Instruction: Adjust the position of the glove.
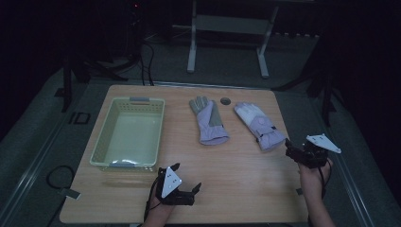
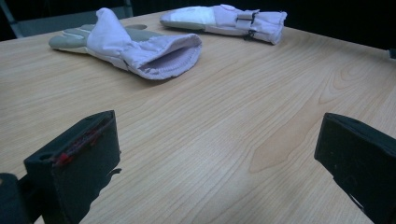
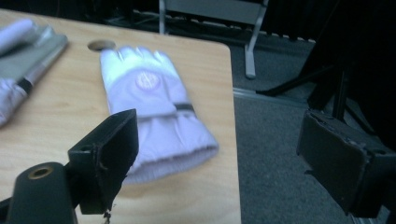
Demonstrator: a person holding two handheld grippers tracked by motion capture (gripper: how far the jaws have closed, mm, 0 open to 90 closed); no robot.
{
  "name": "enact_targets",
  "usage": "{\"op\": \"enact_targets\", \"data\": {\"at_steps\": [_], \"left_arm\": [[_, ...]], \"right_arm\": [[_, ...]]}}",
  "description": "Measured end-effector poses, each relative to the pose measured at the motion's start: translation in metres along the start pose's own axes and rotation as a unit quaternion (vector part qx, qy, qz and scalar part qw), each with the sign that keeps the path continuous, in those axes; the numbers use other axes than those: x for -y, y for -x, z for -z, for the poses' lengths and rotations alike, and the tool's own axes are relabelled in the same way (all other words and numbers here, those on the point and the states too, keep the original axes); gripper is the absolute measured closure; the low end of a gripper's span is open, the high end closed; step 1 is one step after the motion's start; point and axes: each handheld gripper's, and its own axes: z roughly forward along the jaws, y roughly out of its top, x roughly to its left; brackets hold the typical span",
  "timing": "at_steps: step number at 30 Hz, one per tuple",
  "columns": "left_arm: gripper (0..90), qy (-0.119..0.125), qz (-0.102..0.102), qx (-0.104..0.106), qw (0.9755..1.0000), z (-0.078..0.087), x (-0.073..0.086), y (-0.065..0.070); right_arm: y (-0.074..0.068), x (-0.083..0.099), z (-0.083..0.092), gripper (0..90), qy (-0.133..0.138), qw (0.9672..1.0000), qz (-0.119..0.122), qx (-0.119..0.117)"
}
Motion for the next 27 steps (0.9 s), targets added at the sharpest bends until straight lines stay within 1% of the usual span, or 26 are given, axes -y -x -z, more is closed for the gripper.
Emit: {"op": "enact_targets", "data": {"at_steps": [2, 8, 9, 10, 11, 12, 13, 14, 17, 18, 20, 22, 23, 24, 25, 27], "left_arm": [[0.0, 0.0, 0.0, 0.0, 1.0, 0.0, 0.0, 0.0], [0.0, 0.0, 0.0, 0.0, 1.0, 0.0, 0.0, 0.0], [0.0, 0.0, 0.0, 0.001, 1.0, 0.0, 0.0, 0.0], [0.0, -0.001, 0.0, 0.001, 1.0, 0.0, 0.0, 0.0], [0.0, -0.001, 0.001, 0.001, 1.0, 0.0, 0.0, 0.0], [0.0, 0.0, 0.002, 0.001, 1.0, 0.0, 0.0, 0.0], [0.0, 0.0, 0.002, 0.002, 1.0, 0.0, 0.0, -0.001], [0.0, 0.0, 0.001, 0.002, 1.0, 0.0, 0.0, -0.001], [0.0, -0.001, 0.001, 0.002, 1.0, 0.0, 0.0, 0.0], [0.0, -0.001, 0.001, 0.002, 1.0, 0.0, 0.0, 0.0], [0.0, -0.001, 0.001, 0.003, 1.0, 0.0, 0.0, -0.001], [0.0, 0.0, 0.001, 0.003, 1.0, 0.0, 0.0, -0.001], [0.0, -0.001, 0.0, 0.003, 1.0, 0.0, 0.0, -0.001], [0.0, 0.0, 0.001, 0.003, 1.0, 0.0, 0.0, -0.001], [0.0, 0.0, 0.001, 0.003, 1.0, 0.0, 0.0, -0.001], [0.0, 0.0, 0.001, 0.004, 1.0, 0.0, 0.0, -0.001]], "right_arm": [[-0.001, -0.006, 0.001, 12.6, 0.004, 1.0, 0.002, -0.002], [-0.006, -0.026, 0.002, 11.9, 0.01, 0.9997, 0.005, -0.02], [-0.007, -0.029, 0.003, 11.8, 0.012, 0.9995, 0.005, -0.029], [-0.009, -0.033, 0.003, 11.9, 0.014, 0.9994, 0.008, -0.03], [-0.012, -0.036, 0.004, 14.0, 0.016, 0.9995, 0.014, -0.023], [-0.014, -0.039, 0.004, 14.4, 0.011, 0.9995, 0.017, -0.025], [-0.015, -0.044, 0.004, 14.5, 0.01, 0.9992, 0.018, -0.035], [-0.016, -0.046, 0.005, 14.6, 0.011, 0.9991, 0.015, -0.039], [-0.022, -0.056, 0.006, 14.5, 0.02, 0.999, 0.02, -0.036], [-0.024, -0.06, 0.006, 14.7, 0.021, 0.9988, 0.018, -0.041], [-0.03, -0.069, 0.005, 13.3, 0.01, 0.9978, 0.027, -0.06], [-0.035, -0.073, 0.005, 13.2, 0.013, 0.9971, 0.03, -0.069], [-0.037, -0.076, 0.005, 12.8, 0.012, 0.9964, 0.028, -0.079], [-0.04, -0.079, 0.004, 12.8, 0.011, 0.996, 0.029, -0.084], [-0.042, -0.082, 0.003, 13.5, 0.006, 0.9952, 0.033, -0.092], [-0.046, -0.086, 0.001, 16.5, 0.0, 0.9934, 0.029, -0.111]]}}
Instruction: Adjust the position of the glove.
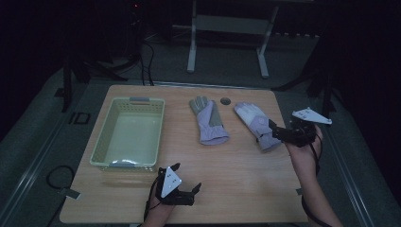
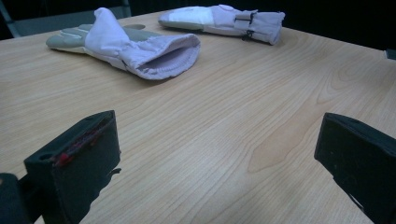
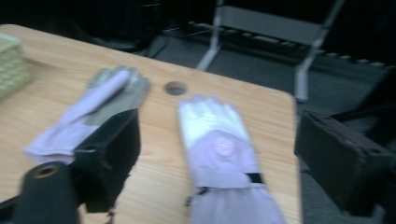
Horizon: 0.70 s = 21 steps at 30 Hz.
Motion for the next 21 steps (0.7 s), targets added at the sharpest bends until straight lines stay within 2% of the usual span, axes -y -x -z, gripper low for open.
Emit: {"op": "enact_targets", "data": {"at_steps": [2, 4, 9, 16, 21], "left_arm": [[0.0, 0.0, -0.001, 0.0, 1.0, 0.0, 0.0, 0.0], [0.0, 0.001, 0.0, 0.0, 1.0, 0.0, 0.0, 0.0], [0.0, 0.0, -0.001, 0.001, 1.0, 0.0, 0.0, 0.0], [0.0, 0.0, -0.002, 0.002, 1.0, 0.0, 0.0, 0.0], [0.1, 0.0, -0.002, 0.003, 1.0, 0.0, 0.0, 0.0]], "right_arm": [[-0.003, -0.004, -0.004, 17.2, -0.008, 0.9999, -0.006, -0.012], [-0.006, -0.007, -0.007, 22.3, -0.008, 0.9996, -0.015, -0.024], [-0.011, -0.012, -0.019, 23.1, -0.021, 0.9995, -0.014, -0.021], [-0.022, -0.014, -0.041, 22.3, -0.052, 0.9979, -0.013, -0.035], [-0.031, -0.014, -0.05, 21.2, -0.049, 0.9984, -0.014, -0.025]]}}
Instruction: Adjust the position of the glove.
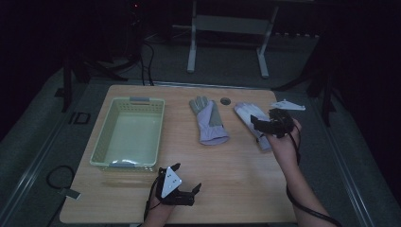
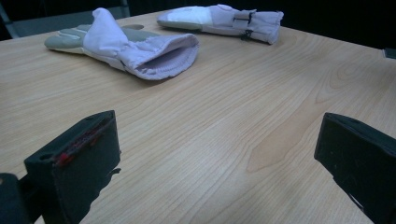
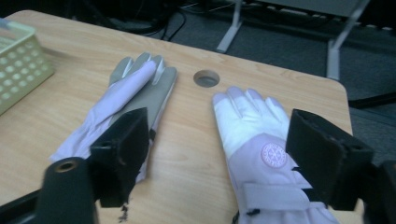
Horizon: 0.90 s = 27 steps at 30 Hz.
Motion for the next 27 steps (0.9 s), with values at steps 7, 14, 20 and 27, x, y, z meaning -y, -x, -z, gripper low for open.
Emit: {"op": "enact_targets", "data": {"at_steps": [7, 14, 20, 27], "left_arm": [[0.1, 0.0, -0.002, 0.001, 1.0, 0.0, 0.0, 0.0], [0.1, -0.001, -0.004, 0.003, 1.0, 0.0, 0.0, 0.0], [0.1, -0.001, -0.005, 0.003, 1.0, 0.0, 0.0, 0.0], [0.1, -0.001, -0.003, 0.004, 1.0, 0.0, 0.0, 0.0]], "right_arm": [[-0.019, 0.0, -0.027, 11.9, -0.009, 0.9995, 0.025, -0.017], [-0.034, 0.003, -0.059, 12.3, -0.048, 0.9977, 0.036, -0.033], [-0.043, 0.003, -0.082, 14.3, -0.062, 0.9965, 0.019, -0.052], [-0.053, -0.002, -0.101, 20.8, -0.074, 0.9953, 0.019, -0.059]]}}
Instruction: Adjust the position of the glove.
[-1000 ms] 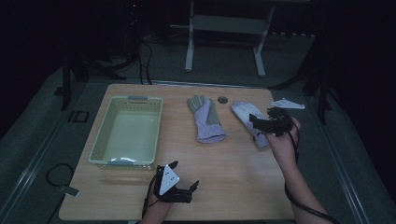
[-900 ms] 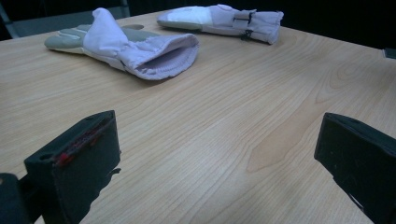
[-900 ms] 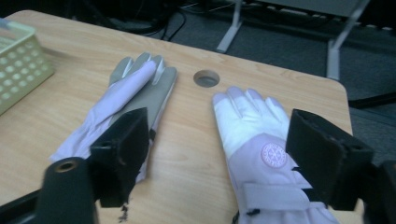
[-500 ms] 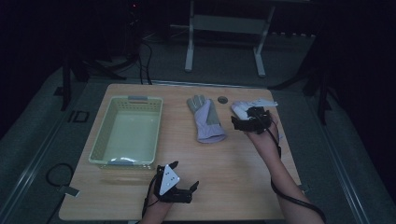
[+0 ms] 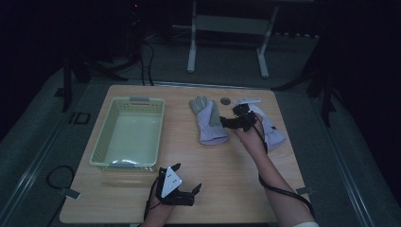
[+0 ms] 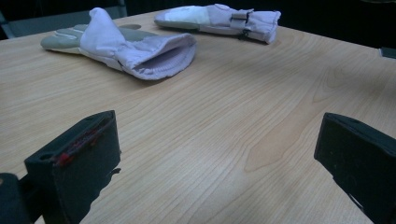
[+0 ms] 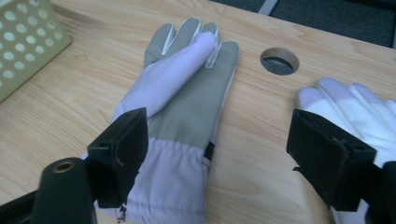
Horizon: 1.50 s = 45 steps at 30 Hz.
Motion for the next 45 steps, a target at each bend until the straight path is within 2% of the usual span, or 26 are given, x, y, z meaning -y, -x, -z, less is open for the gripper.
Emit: {"op": "enact_targets", "data": {"at_steps": [2, 10, 16, 24, 33, 37, 39, 41, 45], "left_arm": [[0.1, 0.0, 0.0, 0.0, 1.0, 0.0, 0.0, 0.0], [0.1, 0.002, 0.001, 0.001, 1.0, 0.0, 0.0, 0.0], [0.1, 0.001, 0.003, 0.003, 1.0, 0.0, 0.0, -0.001], [0.1, 0.001, 0.001, 0.004, 1.0, 0.0, 0.0, 0.0], [0.1, 0.001, 0.002, 0.002, 1.0, 0.0, 0.0, 0.0], [0.2, 0.0, 0.002, 0.001, 1.0, 0.0, 0.0, 0.0], [0.1, 0.0, 0.001, 0.001, 1.0, 0.0, 0.0, 0.0], [0.1, 0.0, 0.0, 0.001, 1.0, 0.0, 0.0, 0.0], [0.1, -0.003, 0.0, 0.0, 1.0, 0.0, 0.0, 0.0]], "right_arm": [[-0.006, -0.005, -0.011, 24.1, -0.009, 0.9999, 0.008, -0.004], [-0.013, -0.011, -0.035, 34.6, -0.033, 0.999, 0.027, -0.016], [-0.013, -0.008, -0.055, 40.9, -0.034, 0.999, 0.017, -0.023], [-0.015, -0.006, -0.078, 43.8, -0.05, 0.9983, 0.026, -0.013], [-0.016, 0.0, -0.094, 45.5, -0.082, 0.9961, 0.031, -0.013], [-0.016, 0.002, -0.098, 47.8, -0.093, 0.995, 0.031, -0.018], [-0.016, 0.003, -0.099, 52.0, -0.096, 0.9949, 0.025, -0.022], [-0.017, 0.004, -0.099, 54.2, -0.096, 0.9947, 0.029, -0.021], [-0.023, 0.003, -0.099, 62.9, -0.098, 0.9936, 0.055, -0.01]]}}
